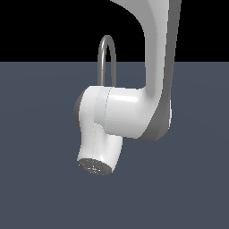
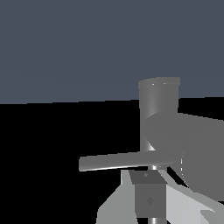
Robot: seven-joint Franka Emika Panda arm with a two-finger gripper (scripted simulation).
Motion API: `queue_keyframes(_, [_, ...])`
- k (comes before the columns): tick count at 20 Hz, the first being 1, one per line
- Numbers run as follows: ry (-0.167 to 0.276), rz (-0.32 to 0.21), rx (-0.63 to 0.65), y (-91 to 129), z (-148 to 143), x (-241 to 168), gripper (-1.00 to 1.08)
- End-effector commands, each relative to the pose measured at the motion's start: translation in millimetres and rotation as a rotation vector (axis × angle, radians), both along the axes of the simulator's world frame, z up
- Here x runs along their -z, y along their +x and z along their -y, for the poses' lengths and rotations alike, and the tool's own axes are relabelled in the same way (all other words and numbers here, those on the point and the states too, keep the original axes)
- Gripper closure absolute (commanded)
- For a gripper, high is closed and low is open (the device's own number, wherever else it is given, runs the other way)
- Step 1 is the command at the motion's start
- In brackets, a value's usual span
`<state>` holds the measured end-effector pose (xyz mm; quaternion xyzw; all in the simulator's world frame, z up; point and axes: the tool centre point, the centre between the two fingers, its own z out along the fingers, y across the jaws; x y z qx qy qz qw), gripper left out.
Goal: Turn on the faucet by rotating a designated handle.
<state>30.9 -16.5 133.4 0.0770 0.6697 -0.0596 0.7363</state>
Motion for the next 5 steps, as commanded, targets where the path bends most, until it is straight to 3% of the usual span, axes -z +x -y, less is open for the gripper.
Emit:
queue_keyframes(1, [-0.008,-0.082,-0.003,-4.4,1.8,54.3,1.08])
queue_keyframes(5, [-0.013,-0.095,-0.002,-5.9,3.0,69.8,1.08])
